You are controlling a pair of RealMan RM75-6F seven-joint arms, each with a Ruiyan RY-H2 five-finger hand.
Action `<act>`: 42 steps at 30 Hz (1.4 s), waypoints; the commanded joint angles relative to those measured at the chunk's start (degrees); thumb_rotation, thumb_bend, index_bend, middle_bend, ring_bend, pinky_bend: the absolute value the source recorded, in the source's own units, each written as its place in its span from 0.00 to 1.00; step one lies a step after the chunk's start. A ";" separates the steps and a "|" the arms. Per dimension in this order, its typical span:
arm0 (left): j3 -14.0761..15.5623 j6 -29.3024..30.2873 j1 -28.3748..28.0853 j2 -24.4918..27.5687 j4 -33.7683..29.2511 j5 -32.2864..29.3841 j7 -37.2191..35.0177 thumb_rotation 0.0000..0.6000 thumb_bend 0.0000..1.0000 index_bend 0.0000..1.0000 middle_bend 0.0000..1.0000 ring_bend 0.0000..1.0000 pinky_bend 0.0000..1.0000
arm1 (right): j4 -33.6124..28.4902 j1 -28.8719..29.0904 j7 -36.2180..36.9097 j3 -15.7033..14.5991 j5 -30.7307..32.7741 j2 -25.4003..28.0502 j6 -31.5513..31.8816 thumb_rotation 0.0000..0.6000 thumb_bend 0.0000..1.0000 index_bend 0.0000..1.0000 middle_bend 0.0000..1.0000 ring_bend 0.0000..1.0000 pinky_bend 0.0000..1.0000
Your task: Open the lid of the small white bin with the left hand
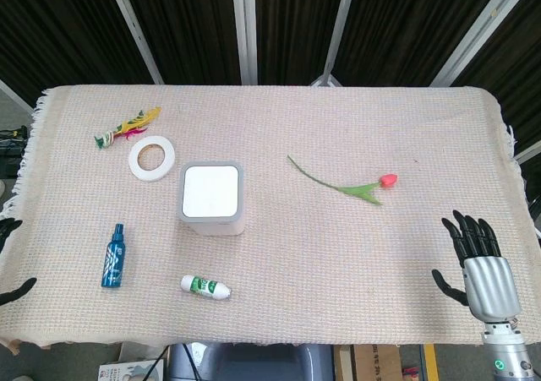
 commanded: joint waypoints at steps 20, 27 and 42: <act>-0.17 -1.41 -0.76 -0.11 -0.19 -0.82 0.35 1.00 0.22 0.16 0.15 0.01 0.04 | -0.43 -0.06 -0.08 -0.02 0.94 0.62 -0.88 1.00 0.27 0.11 0.02 0.00 0.00; -0.16 -2.15 -2.42 0.04 1.61 2.53 -1.89 1.00 0.23 0.16 0.22 0.06 0.11 | -0.53 0.01 -0.12 -0.04 1.04 0.59 -1.19 1.00 0.27 0.11 0.02 0.00 0.00; -4.91 -21.36 -18.29 3.89 1.86 2.84 -4.06 1.00 0.52 0.16 0.72 0.60 0.67 | -0.15 0.79 -2.01 0.08 2.29 -0.49 -3.16 1.00 0.27 0.10 0.02 0.00 0.00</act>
